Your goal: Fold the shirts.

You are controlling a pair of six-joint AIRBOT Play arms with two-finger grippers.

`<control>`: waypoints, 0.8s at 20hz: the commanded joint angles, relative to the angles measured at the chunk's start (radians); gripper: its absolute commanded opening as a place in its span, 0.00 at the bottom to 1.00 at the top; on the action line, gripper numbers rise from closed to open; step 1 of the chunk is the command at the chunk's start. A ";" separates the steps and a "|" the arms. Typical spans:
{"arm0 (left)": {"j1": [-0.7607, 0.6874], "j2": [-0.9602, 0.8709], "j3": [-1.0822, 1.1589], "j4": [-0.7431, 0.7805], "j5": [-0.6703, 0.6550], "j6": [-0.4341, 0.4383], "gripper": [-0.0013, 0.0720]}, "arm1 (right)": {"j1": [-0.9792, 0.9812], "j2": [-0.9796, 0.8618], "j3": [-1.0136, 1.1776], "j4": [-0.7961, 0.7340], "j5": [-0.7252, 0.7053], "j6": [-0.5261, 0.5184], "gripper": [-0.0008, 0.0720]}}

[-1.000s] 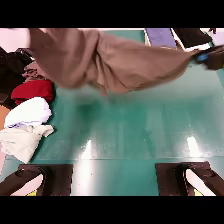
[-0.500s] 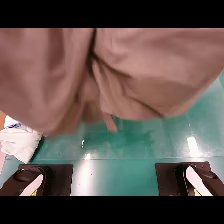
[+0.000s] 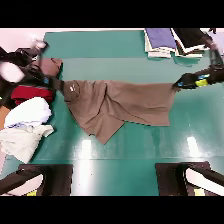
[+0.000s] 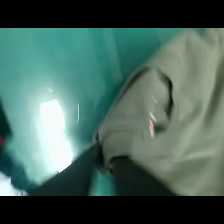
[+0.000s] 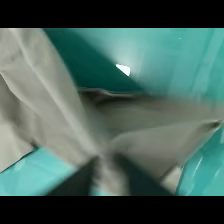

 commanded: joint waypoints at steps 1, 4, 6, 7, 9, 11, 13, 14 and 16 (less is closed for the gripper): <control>0.000 -0.128 -0.017 0.019 0.120 0.000 0.75 | 0.012 -0.146 0.027 0.011 -0.074 0.014 0.64; 0.004 -0.124 0.090 0.033 0.011 -0.005 0.75 | -0.020 -0.160 0.127 0.010 0.019 0.036 0.63; 0.014 -0.113 0.095 0.003 -0.101 -0.073 0.75 | -0.037 -0.098 0.105 0.009 0.053 0.036 0.63; 0.016 -0.112 0.074 -0.020 -0.143 -0.080 0.75 | -0.043 -0.057 0.071 0.008 0.053 0.035 0.63; 0.016 -0.112 -0.012 -0.124 -0.186 -0.079 0.75 | -0.043 0.029 -0.016 0.001 0.034 0.035 0.63; 0.016 -0.112 -0.127 -0.263 -0.175 -0.079 0.75 | -0.042 0.110 -0.102 0.003 0.009 0.035 0.63; 0.016 -0.112 -0.224 -0.322 -0.159 -0.079 0.75 | -0.040 0.175 -0.163 0.004 -0.017 0.036 0.63; 0.016 -0.112 -0.259 -0.334 -0.154 -0.078 0.75 | -0.040 0.204 -0.185 0.004 -0.025 0.036 0.63; 0.016 -0.112 -0.305 -0.362 -0.134 -0.075 0.75 | -0.040 0.241 -0.204 0.003 -0.030 0.036 0.63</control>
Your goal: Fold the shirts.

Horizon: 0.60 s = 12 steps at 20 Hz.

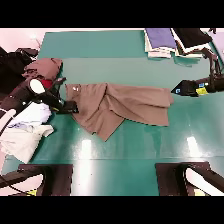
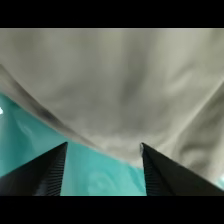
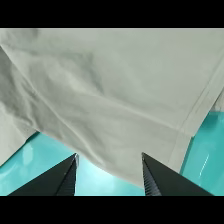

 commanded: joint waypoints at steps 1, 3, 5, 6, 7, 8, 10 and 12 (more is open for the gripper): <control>0.000 -0.001 -0.102 -0.125 0.028 0.007 0.75 | 0.000 0.081 -0.052 0.000 -0.023 0.001 0.63; -0.021 -0.001 -0.123 -0.171 0.058 0.030 0.75 | 0.000 0.095 -0.044 0.001 -0.030 0.001 0.63; -0.059 -0.001 -0.127 -0.172 0.074 0.030 0.75 | 0.000 0.095 -0.030 0.004 -0.029 0.001 0.63; -0.081 -0.001 -0.127 -0.171 0.081 0.030 0.75 | 0.000 0.095 -0.031 0.007 -0.033 0.001 0.63; -0.098 -0.001 -0.128 -0.171 0.087 0.029 0.75 | 0.000 0.094 -0.032 0.007 -0.032 0.001 0.63; -0.110 -0.001 -0.127 -0.171 0.092 0.028 0.75 | 0.000 0.094 -0.031 0.007 -0.033 0.001 0.63; -0.114 -0.001 -0.127 -0.171 0.101 0.026 0.75 | 0.000 0.094 -0.031 0.006 -0.032 0.001 0.63; -0.111 0.000 -0.115 -0.169 0.103 0.022 0.64 | 0.000 0.094 -0.031 0.006 -0.032 0.001 0.63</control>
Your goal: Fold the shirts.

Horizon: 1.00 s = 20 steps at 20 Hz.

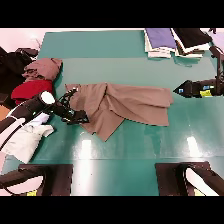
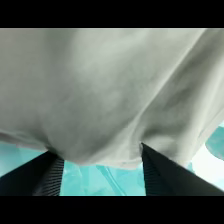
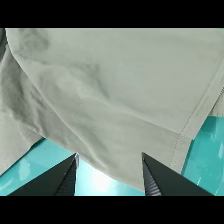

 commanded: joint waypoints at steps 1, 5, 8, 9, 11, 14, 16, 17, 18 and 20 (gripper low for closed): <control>-0.010 0.000 0.017 -0.006 0.015 -0.003 0.30 | 0.000 0.003 0.000 0.001 -0.001 0.000 0.63; -0.010 0.000 0.127 0.086 -0.009 -0.004 0.05 | -0.025 0.002 -0.023 -0.023 0.043 0.000 0.63; -0.010 0.000 0.253 0.202 -0.062 -0.004 0.05 | -0.147 0.002 -0.172 -0.063 0.087 -0.001 0.63; -0.010 0.000 0.278 0.208 -0.069 -0.004 0.05 | -0.210 0.002 -0.244 -0.062 0.078 -0.005 0.63; -0.011 0.000 0.298 0.206 -0.066 -0.003 0.05 | -0.322 -0.040 -0.364 -0.049 0.066 -0.046 0.64; -0.011 0.000 0.296 0.203 -0.060 -0.003 0.05 | -0.400 -0.156 -0.470 0.051 0.037 -0.113 0.63; -0.010 0.000 0.296 0.203 -0.057 -0.003 0.05 | -0.382 -0.234 -0.498 0.139 -0.016 -0.143 0.63; -0.010 0.000 0.297 0.203 -0.052 -0.003 0.05 | -0.354 -0.270 -0.497 0.172 -0.044 -0.145 0.63; -0.010 0.000 0.297 0.203 -0.047 -0.003 0.05 | -0.322 -0.299 -0.489 0.198 -0.070 -0.151 0.63; -0.010 0.000 0.297 0.203 -0.041 -0.003 0.05 | -0.239 -0.346 -0.453 0.222 -0.101 -0.150 0.63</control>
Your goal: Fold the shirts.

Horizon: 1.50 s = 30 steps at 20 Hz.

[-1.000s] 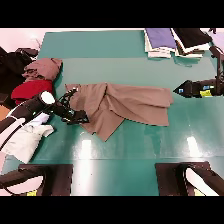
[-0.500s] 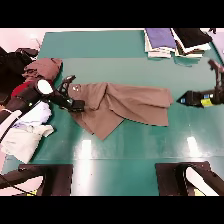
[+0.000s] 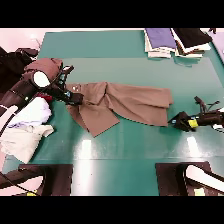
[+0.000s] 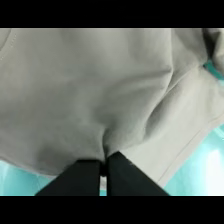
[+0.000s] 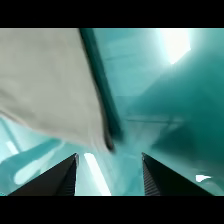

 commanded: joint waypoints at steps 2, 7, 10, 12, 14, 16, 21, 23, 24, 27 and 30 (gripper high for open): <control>0.000 0.000 0.003 0.003 0.009 0.000 0.05 | 0.147 -0.110 0.045 0.072 -0.077 -0.023 0.51; 0.000 0.068 0.013 0.006 0.041 -0.006 0.05 | 0.277 -0.068 0.129 0.052 -0.076 -0.032 0.03; 0.000 0.205 0.121 0.050 0.044 -0.023 0.05 | 0.285 0.066 0.255 0.062 -0.023 -0.034 0.03; 0.000 0.307 0.253 0.107 0.043 -0.023 0.05 | 0.278 0.179 0.406 0.060 0.014 -0.033 0.03; 0.000 0.400 0.408 0.157 0.051 -0.023 0.05 | 0.266 0.287 0.587 0.059 0.003 -0.033 0.03; 0.000 0.469 0.573 0.189 0.052 -0.030 0.05 | 0.235 0.371 0.784 0.058 -0.024 -0.028 0.03; 0.000 0.511 0.933 0.192 0.041 -0.078 0.05 | 0.080 0.429 1.175 0.057 0.027 0.026 0.03; 0.000 0.511 0.998 0.192 0.042 -0.080 0.05 | 0.008 0.402 1.308 0.056 0.087 0.060 0.03; 0.000 0.511 1.010 0.192 0.042 -0.080 0.05 | -0.027 0.378 1.379 0.060 0.131 0.080 0.03; 0.000 0.509 0.987 0.223 0.026 -0.080 0.05 | -0.066 0.302 1.514 0.060 0.225 0.128 0.03; 0.000 0.486 0.834 0.292 -0.039 -0.105 0.05 | -0.065 0.253 1.444 0.061 0.253 0.156 0.03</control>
